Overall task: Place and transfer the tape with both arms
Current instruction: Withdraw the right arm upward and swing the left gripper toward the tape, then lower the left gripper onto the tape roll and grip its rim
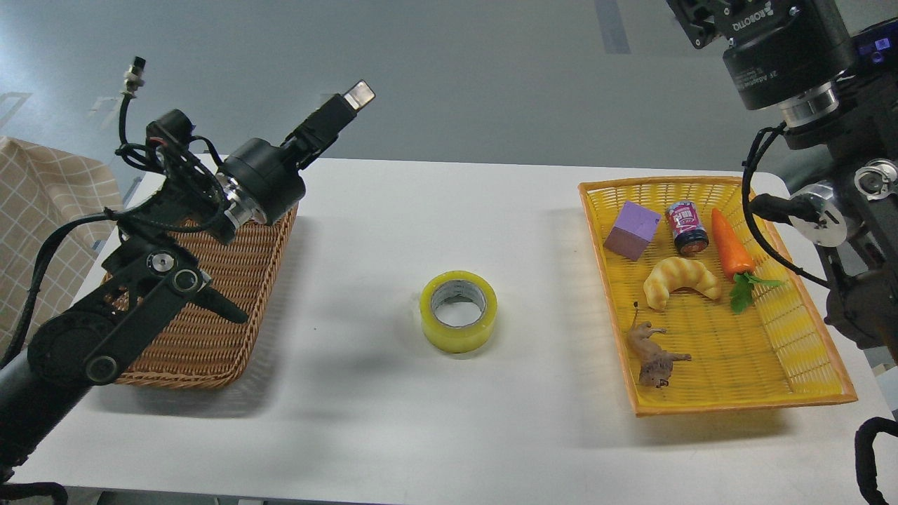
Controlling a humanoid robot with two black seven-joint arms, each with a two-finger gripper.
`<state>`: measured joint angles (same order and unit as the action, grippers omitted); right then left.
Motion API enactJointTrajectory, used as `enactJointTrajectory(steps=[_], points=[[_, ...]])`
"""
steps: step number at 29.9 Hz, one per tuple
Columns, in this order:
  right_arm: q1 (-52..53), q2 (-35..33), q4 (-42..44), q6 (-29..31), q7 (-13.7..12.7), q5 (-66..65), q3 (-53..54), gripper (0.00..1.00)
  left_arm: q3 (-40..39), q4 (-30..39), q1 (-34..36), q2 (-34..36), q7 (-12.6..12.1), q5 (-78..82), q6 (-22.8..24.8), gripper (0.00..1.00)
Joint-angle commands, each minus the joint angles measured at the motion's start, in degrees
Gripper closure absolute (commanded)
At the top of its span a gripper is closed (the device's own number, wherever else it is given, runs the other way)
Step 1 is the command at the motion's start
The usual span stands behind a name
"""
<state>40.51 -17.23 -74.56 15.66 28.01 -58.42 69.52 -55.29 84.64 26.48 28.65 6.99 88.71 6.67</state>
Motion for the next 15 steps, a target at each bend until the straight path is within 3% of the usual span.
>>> enactJointTrajectory(steps=[1, 7, 12, 15], points=[[0.1, 0.0, 0.2, 0.07, -0.01, -0.03, 0.79, 0.0, 5.96, -1.23, 2.17, 1.49, -0.05, 4.53, 0.01, 0.01], [0.27, 0.0, -0.06, 0.07, -0.01, 0.06, 1.32, 0.0, 12.3, -2.11, 2.61, 3.95, 0.13, 11.02, 0.01, 0.01], [0.97, 0.0, -0.15, 0.08, -0.01, 0.06, 1.32, 0.0, 18.0, -3.43, 4.45, 5.62, 4.34, 17.89, 0.19, 0.01], [1.24, 0.0, -0.15, 0.08, -0.01, 0.06, 1.32, 0.0, 22.31, -3.52, 7.26, 7.38, 4.7, 18.43, 0.1, 0.01]])
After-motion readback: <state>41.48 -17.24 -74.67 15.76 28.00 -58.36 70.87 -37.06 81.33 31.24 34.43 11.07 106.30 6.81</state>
